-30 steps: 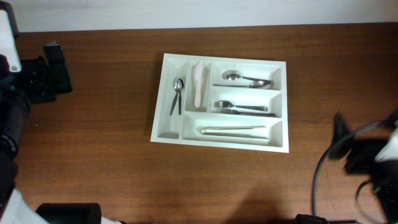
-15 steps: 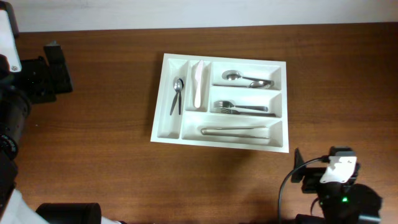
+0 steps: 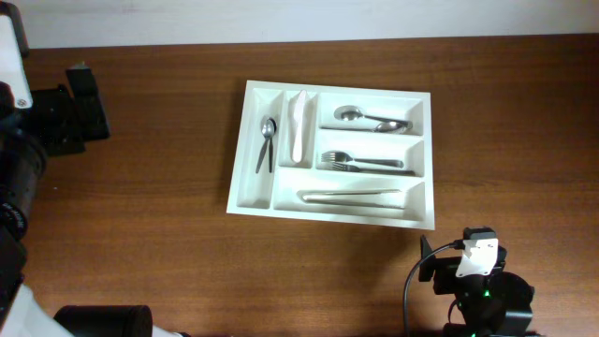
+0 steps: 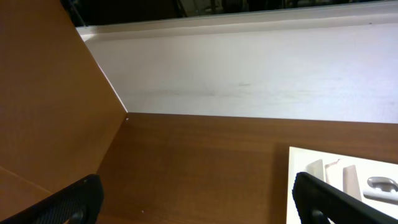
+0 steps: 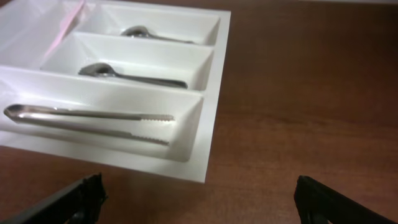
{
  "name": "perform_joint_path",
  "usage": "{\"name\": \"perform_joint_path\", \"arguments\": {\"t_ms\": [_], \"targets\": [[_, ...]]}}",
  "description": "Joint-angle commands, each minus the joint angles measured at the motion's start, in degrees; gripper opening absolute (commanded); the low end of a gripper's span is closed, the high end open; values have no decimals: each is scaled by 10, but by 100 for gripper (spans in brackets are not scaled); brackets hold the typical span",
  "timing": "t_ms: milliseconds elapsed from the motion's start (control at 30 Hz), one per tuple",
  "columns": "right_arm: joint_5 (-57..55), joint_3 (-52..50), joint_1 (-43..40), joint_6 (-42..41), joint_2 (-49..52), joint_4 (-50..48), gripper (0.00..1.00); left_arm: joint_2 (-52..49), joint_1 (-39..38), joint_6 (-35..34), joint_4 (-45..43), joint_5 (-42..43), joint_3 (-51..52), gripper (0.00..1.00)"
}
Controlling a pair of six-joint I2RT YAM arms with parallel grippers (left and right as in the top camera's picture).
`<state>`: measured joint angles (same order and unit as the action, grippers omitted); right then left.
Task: Pack container
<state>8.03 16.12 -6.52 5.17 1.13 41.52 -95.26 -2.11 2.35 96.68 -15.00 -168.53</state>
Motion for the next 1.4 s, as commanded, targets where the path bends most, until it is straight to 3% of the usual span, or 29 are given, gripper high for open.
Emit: {"name": "perform_joint_path", "arguments": {"t_ms": [0,300,1233,1367], "targets": [[3,-19,5,4,-9,-4,99,0,4,-3,0,2,0,99],[2,-67,5,4,-9,-1,99,0,4,-3,0,2,0,99],[3,-66,5,4,-9,0,99,0,4,-3,0,2,0,99],[3,-66,5,4,-9,0,98,43,4,-3,0,2,52,99]]}}
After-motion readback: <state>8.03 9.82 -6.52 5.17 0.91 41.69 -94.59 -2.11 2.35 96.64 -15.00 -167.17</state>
